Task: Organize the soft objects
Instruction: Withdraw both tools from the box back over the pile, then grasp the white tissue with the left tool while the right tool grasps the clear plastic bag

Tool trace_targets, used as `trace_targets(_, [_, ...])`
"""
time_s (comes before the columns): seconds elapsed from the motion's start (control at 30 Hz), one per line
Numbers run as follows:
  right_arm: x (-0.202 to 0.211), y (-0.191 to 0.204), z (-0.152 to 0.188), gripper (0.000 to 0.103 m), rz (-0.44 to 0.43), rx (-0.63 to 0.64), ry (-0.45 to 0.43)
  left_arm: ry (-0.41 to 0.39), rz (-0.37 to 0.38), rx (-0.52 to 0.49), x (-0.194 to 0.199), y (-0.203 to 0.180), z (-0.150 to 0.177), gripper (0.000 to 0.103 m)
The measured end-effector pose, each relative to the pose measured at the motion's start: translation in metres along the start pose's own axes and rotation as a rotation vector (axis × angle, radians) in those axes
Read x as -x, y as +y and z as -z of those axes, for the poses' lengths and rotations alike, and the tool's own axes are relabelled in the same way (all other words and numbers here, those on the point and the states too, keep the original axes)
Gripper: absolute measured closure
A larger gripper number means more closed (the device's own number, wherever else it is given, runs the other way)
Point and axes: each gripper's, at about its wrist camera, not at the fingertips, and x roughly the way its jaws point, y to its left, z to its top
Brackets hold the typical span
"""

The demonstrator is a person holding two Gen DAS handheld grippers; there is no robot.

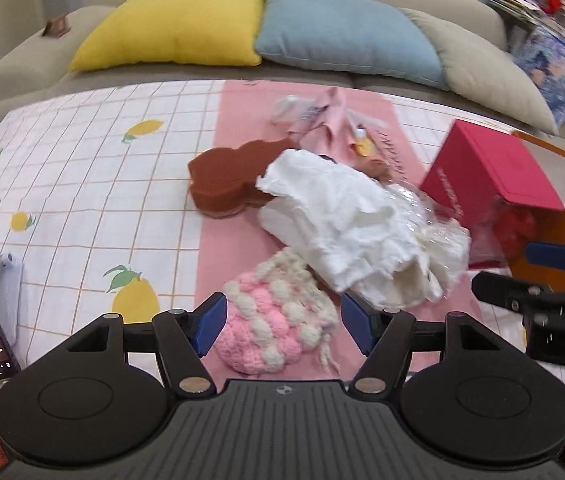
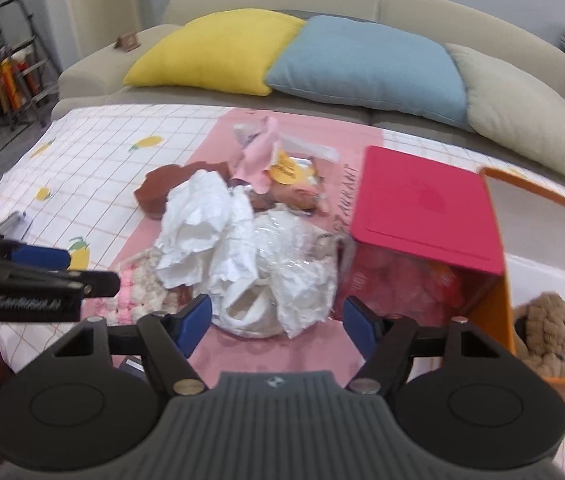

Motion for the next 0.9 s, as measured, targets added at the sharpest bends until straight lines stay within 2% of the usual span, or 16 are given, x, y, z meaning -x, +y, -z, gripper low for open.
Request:
trace_targets(0.17, [-0.013, 0.012, -0.009, 0.042, -0.002, 0.079, -0.018, -0.064, 0.06, -0.055, 0.002, -0.011, -0.018, 0.024])
trace_targets(0.2, [-0.015, 0.012, -0.01, 0.042, 0.006, 0.09, -0.021, -0.064, 0.082, -0.038, 0.001, -0.012, -0.023, 0.022])
trace_targets(0.27, [-0.021, 0.012, -0.012, 0.052, 0.017, 0.117, -0.023, -0.056, 0.131, 0.019, -0.004, -0.012, -0.033, 0.016])
trace_targets(0.33, [-0.027, 0.011, -0.017, 0.055, 0.019, 0.136, -0.017, -0.047, 0.15, 0.045, -0.011, -0.016, -0.042, 0.015])
trace_targets(0.4, [-0.033, 0.011, -0.022, 0.057, 0.02, 0.145, -0.023, -0.023, 0.133, 0.065, -0.022, -0.021, -0.049, 0.015])
trace_targets(0.5, [-0.045, 0.015, -0.03, 0.063, 0.036, 0.187, -0.028, 0.033, 0.117, 0.147, -0.041, -0.021, -0.058, 0.015])
trace_targets(0.57, [-0.055, 0.019, -0.033, 0.072, 0.057, 0.231, -0.018, 0.056, 0.139, 0.2, -0.049, -0.02, -0.063, 0.015])
trace_targets(0.7, [-0.074, 0.024, -0.034, 0.085, 0.059, 0.294, -0.003, 0.113, 0.109, 0.196, -0.066, -0.025, -0.07, 0.015])
trace_targets(0.9, [-0.085, 0.026, -0.032, 0.085, 0.027, 0.304, 0.021, 0.213, 0.093, 0.204, -0.091, -0.032, -0.071, 0.015])
